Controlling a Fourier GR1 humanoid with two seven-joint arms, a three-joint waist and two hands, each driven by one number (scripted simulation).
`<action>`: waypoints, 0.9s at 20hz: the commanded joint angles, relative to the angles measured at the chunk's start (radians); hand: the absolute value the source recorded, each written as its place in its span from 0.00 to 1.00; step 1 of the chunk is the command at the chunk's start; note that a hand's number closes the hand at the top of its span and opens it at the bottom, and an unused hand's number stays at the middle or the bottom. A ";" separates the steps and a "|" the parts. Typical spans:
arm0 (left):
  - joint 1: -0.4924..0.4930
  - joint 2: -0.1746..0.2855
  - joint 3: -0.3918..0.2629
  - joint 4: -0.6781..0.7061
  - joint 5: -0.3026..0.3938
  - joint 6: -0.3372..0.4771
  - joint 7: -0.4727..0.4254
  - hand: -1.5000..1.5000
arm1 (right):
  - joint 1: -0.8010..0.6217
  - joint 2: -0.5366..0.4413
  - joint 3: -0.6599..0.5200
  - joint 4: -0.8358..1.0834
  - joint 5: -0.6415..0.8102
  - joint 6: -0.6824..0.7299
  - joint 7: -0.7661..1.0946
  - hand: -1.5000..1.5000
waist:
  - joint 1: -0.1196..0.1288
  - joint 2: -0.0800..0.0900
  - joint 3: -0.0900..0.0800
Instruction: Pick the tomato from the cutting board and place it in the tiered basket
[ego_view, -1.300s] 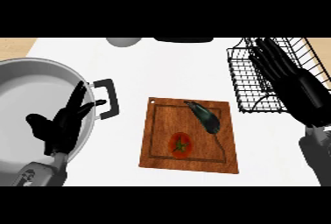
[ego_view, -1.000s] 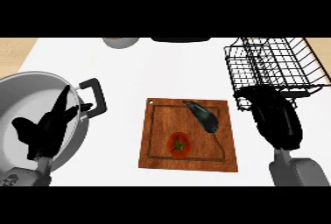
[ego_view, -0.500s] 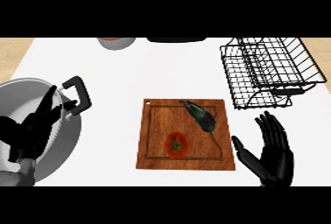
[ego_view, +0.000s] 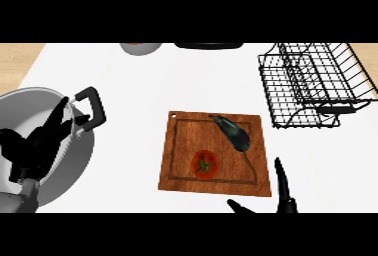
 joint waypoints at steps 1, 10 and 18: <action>0.104 0.017 -0.015 0.085 -0.003 -0.017 0.034 0.50 | -0.023 -0.014 0.125 -0.032 0.155 -0.053 0.206 0.00 | 0.025 0.007 -0.015; 0.093 0.027 0.014 0.099 -0.010 -0.015 0.030 0.50 | -0.163 0.031 0.234 -0.187 0.384 0.022 0.749 0.00 | 0.009 0.001 -0.013; 0.148 -0.001 0.016 0.094 -0.013 -0.021 -0.003 0.50 | -0.164 0.023 0.286 -0.297 0.567 0.146 1.124 0.00 | -0.009 -0.002 -0.010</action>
